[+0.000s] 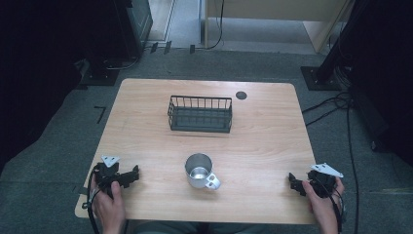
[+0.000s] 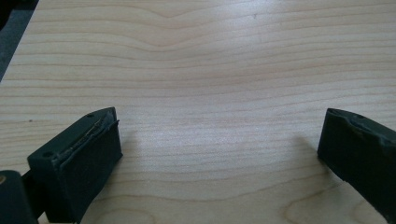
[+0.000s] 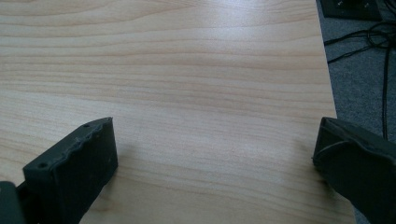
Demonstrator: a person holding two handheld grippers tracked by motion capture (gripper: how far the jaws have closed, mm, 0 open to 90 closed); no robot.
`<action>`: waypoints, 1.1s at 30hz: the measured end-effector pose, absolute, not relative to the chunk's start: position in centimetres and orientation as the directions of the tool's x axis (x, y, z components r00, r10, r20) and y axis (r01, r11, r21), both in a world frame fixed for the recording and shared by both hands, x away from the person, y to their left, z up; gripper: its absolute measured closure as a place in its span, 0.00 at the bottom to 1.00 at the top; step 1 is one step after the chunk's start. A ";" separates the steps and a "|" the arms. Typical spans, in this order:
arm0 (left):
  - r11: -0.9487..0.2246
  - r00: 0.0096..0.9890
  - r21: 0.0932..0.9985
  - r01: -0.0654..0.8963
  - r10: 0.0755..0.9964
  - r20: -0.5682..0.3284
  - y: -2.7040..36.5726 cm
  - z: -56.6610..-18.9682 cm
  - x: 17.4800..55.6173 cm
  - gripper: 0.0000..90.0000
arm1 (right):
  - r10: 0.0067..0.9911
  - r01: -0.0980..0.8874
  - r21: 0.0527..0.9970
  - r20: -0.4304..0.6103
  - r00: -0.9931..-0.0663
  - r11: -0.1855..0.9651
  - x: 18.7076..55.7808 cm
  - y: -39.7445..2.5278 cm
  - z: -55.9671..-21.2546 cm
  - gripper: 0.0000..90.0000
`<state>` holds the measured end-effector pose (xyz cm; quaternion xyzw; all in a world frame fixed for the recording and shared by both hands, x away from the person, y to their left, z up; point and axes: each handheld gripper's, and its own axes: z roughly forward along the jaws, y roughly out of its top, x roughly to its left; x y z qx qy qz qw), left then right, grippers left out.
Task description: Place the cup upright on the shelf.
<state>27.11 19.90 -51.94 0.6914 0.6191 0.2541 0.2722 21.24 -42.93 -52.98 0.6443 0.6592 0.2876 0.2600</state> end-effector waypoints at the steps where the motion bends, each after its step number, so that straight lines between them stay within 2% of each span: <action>1: -0.085 0.104 0.691 0.717 0.995 0.014 19.9 -51.9 27.1 0.00 | 0.999 0.700 0.714 0.028 -0.035 0.004 21.2 -42.9 -53.0 0.00; 10: -0.085 0.104 0.691 0.718 0.994 0.014 19.9 -51.9 27.1 0.00 | 1.000 0.704 0.710 0.029 0.000 -0.020 21.2 -42.5 -52.8 0.00; 12: -0.085 0.104 0.691 0.718 0.994 0.014 19.9 -51.9 27.1 0.00 | 1.000 0.679 0.734 0.026 0.003 -0.021 21.1 -42.0 -52.1 0.00; 19: -0.085 0.104 0.691 0.718 0.995 0.014 19.9 -51.9 27.1 0.00 | 0.997 0.663 0.748 0.067 -0.030 -0.031 21.0 -40.7 -50.7 0.00; 33: -0.085 0.104 0.691 0.717 0.995 0.014 19.9 -51.9 27.1 0.00 | 0.994 0.632 0.775 0.078 -0.083 -0.008 21.3 -37.9 -47.9 0.00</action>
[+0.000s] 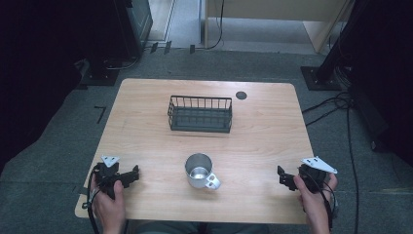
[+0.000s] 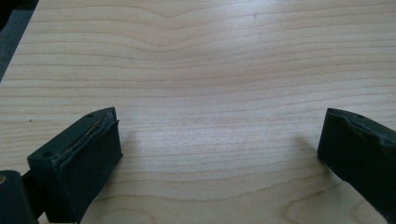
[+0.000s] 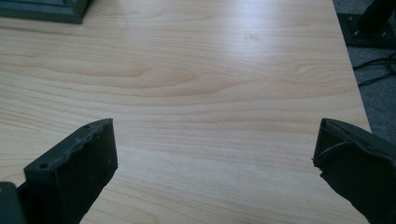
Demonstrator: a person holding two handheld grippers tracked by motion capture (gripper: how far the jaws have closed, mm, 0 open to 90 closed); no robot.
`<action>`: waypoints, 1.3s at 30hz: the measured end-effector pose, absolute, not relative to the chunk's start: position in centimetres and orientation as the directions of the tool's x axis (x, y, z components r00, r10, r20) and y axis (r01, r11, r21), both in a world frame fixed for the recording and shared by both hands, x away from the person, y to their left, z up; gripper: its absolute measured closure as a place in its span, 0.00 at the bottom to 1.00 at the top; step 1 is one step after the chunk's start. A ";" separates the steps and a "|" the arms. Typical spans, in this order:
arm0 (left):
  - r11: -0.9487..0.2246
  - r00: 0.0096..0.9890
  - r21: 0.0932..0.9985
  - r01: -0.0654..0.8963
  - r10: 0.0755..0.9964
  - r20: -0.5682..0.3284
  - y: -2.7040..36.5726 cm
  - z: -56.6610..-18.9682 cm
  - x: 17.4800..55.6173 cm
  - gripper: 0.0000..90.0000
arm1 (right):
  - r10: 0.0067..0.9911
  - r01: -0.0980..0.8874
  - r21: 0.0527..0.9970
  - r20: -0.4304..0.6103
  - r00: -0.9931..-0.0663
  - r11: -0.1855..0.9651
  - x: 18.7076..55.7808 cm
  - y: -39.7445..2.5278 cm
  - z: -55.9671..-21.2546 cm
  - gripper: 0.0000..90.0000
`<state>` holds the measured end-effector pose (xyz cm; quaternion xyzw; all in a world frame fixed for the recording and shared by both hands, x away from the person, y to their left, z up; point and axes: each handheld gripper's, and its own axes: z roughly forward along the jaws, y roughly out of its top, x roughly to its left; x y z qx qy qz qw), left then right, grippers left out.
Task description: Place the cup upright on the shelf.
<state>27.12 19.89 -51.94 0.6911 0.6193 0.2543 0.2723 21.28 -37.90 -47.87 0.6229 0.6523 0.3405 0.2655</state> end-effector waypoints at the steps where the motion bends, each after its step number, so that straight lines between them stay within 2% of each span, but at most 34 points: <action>1: -0.085 0.104 0.691 0.718 0.994 0.014 19.9 -51.9 27.1 0.00 | 0.993 0.628 0.778 0.073 -0.096 0.004 21.4 -37.3 -47.4 0.00; 19: -0.085 0.104 0.691 0.718 0.995 0.014 19.9 -51.9 27.1 0.00 | 0.967 0.593 0.803 0.096 -0.234 0.063 22.6 -31.3 -44.5 0.00; 39: -0.085 0.104 0.691 0.718 0.994 0.014 19.9 -51.9 27.1 0.00 | 0.920 0.566 0.816 0.124 -0.371 0.118 23.2 -23.9 -43.0 0.00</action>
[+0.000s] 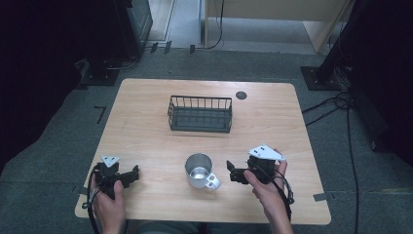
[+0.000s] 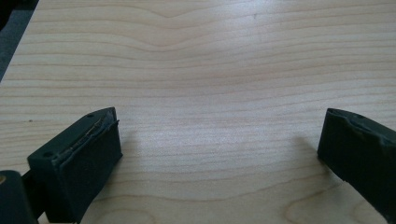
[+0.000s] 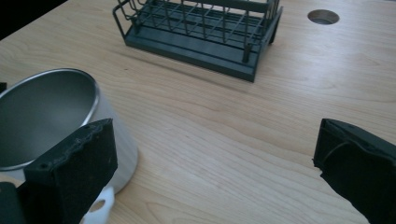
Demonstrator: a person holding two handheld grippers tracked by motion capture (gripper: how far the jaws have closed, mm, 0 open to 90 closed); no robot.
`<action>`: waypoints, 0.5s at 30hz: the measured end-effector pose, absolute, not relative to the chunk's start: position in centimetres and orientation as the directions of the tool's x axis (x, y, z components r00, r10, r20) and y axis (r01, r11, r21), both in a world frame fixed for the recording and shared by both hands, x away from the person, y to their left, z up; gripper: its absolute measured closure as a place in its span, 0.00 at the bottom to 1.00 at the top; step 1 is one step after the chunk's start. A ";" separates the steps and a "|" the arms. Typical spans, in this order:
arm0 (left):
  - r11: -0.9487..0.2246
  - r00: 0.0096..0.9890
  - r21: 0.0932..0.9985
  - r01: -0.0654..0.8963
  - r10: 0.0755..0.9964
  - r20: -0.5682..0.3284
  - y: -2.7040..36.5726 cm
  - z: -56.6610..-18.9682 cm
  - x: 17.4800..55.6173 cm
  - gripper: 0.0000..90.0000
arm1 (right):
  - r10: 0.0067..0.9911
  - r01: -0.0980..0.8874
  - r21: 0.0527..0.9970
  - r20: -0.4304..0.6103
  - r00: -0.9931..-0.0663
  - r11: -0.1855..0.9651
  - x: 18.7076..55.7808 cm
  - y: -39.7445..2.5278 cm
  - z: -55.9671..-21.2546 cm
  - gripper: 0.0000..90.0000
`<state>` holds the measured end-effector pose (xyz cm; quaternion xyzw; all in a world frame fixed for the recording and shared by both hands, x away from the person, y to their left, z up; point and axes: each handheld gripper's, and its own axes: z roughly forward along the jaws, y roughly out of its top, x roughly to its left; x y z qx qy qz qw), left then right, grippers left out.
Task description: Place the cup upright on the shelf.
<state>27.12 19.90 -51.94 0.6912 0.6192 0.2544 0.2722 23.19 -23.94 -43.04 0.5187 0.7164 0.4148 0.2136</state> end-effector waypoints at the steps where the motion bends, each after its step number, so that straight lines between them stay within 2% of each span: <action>1: -0.085 0.104 0.691 0.717 0.995 0.014 19.9 -51.9 27.1 0.00 | 0.918 0.564 0.817 0.126 -0.376 0.118 23.2 -23.7 -43.0 0.00; 15: -0.085 0.104 0.691 0.718 0.994 0.015 19.9 -51.9 27.1 0.00 | 0.877 0.546 0.825 0.144 -0.458 0.149 23.4 -19.8 -42.5 0.00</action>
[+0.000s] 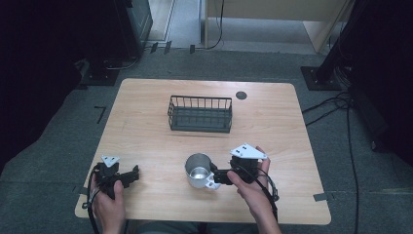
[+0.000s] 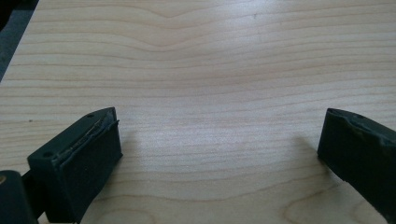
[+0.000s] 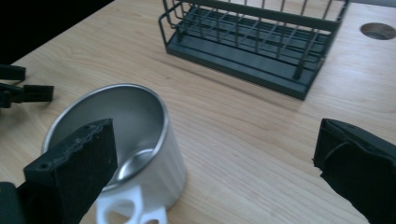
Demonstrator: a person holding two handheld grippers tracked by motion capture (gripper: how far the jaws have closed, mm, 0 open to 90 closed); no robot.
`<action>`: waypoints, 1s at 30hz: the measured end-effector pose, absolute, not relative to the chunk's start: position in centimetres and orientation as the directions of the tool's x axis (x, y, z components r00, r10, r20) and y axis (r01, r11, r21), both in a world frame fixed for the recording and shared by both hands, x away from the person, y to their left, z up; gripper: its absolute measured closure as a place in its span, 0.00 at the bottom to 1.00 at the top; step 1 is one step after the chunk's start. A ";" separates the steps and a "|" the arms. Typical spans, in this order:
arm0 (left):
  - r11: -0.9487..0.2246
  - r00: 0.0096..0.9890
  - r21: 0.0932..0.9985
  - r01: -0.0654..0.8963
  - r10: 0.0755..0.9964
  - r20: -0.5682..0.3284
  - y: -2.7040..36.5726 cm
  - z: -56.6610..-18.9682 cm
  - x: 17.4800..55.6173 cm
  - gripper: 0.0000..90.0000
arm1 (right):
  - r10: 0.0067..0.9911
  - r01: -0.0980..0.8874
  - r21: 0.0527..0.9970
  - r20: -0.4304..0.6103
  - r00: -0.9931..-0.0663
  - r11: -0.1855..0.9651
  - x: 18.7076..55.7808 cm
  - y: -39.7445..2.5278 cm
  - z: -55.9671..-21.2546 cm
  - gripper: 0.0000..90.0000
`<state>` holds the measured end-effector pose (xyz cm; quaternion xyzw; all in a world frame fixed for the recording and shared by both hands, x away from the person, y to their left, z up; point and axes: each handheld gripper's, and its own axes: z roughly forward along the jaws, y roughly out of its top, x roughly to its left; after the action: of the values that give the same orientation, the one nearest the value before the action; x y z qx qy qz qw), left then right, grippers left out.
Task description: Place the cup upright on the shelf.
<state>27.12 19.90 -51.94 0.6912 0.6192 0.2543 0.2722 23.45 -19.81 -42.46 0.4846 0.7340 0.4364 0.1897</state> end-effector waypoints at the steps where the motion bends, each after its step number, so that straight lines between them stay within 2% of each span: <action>1: -0.085 0.104 0.691 0.718 0.994 0.014 19.9 -51.9 27.1 0.00 | 0.873 0.546 0.824 0.145 -0.466 0.154 23.5 -19.4 -42.5 0.00; 20: -0.085 0.103 0.692 0.717 0.995 0.015 19.9 -51.9 27.1 0.00 | 0.810 0.553 0.808 0.178 -0.559 0.204 23.6 -15.0 -43.8 0.00; 30: -0.085 0.103 0.692 0.717 0.995 0.015 19.9 -51.9 27.1 0.00 | 0.810 0.570 0.786 0.162 -0.563 0.239 23.8 -13.9 -44.8 0.00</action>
<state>27.12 19.90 -51.94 0.6911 0.6192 0.2546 0.2722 23.77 -13.91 -44.81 0.4457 0.7744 0.4264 0.1408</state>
